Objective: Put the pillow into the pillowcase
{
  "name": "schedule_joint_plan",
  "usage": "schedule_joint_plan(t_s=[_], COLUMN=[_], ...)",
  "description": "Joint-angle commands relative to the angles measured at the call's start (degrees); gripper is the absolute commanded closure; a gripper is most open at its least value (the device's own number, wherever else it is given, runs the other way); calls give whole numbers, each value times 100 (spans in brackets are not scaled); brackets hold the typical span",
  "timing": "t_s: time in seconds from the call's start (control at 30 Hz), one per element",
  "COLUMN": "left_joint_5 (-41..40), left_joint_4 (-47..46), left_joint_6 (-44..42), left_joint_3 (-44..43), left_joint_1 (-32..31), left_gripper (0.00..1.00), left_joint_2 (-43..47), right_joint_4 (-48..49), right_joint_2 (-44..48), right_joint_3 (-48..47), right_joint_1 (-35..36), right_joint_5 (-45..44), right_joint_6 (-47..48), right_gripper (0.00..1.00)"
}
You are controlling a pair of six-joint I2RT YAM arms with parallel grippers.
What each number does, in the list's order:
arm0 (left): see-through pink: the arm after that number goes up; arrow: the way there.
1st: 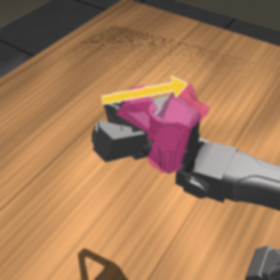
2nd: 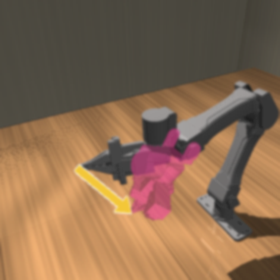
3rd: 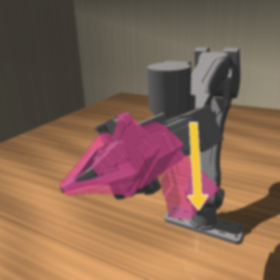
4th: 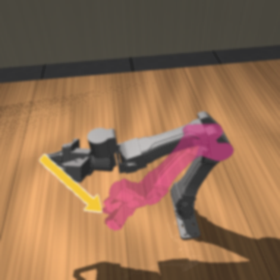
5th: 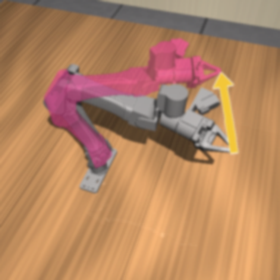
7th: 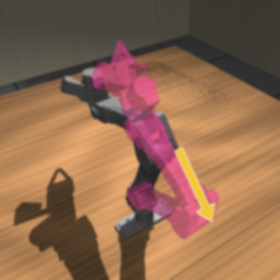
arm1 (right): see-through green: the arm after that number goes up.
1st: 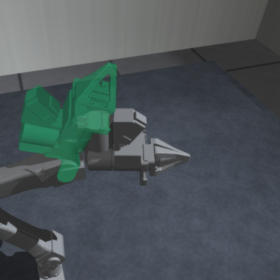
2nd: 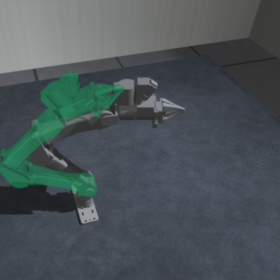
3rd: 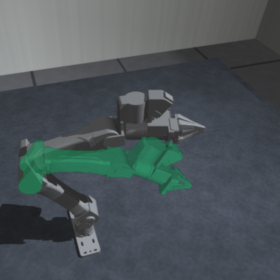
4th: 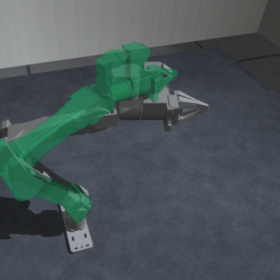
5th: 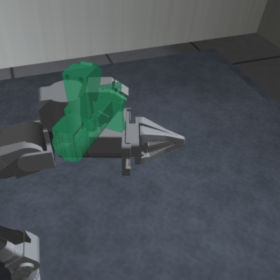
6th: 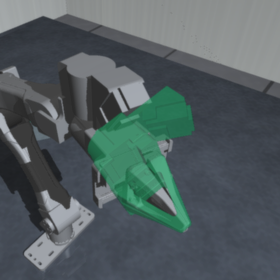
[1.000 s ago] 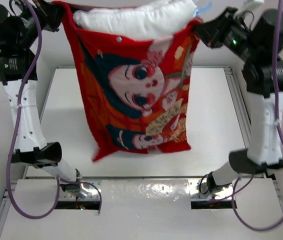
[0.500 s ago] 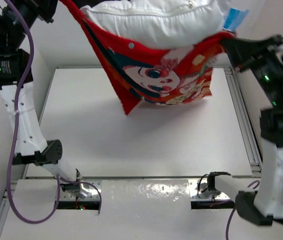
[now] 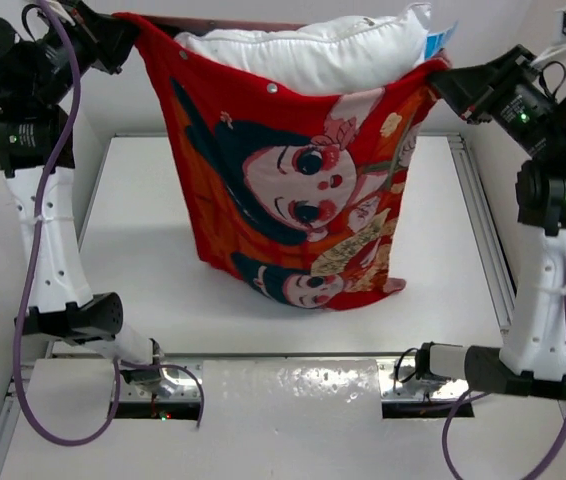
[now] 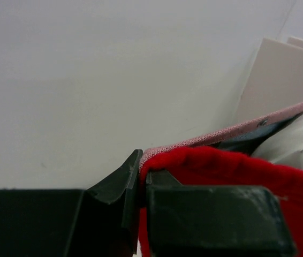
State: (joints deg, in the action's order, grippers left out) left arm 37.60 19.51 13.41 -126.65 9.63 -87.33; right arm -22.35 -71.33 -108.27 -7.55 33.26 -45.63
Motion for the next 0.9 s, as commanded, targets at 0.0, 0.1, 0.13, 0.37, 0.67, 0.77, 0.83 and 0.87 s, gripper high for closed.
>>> schedule_joint_plan(t_s=[0.0,0.1,0.13,0.37,0.67,0.77,0.83,0.87], left_joint_5=[-843,-614,-623,-756,-176,360,528,502], left_joint_4=[-439,-474,-474,-744,-659,-1519,-1643,-1626], left_joint_6=[38,-31,-40,382,680,776,1022,1102], left_joint_3=[-210,-290,-255,-1212,-1150,-809,-818,-757], left_joint_1=[276,154,101,863,1312,1568,1586,1577], left_gripper=[100,100,100,100,100,100,100,100], left_joint_2=[-3,32,32,-75,-180,356,305,278], right_joint_4=[755,2608,2604,1617,561,2681,2412,2402], right_joint_2=[-57,917,971,227,-351,845,1314,1306], right_joint_3=[-644,646,736,-994,-1735,171,236,193], right_joint_1=[-344,-352,-387,-941,-1487,-1477,-1512,-1573], right_joint_5=[459,244,-97,1095,1418,469,129,181], right_joint_6=[-446,-974,-766,-1184,-1087,-1651,-1091,-993], right_gripper=[100,100,100,100,100,100,100,100])
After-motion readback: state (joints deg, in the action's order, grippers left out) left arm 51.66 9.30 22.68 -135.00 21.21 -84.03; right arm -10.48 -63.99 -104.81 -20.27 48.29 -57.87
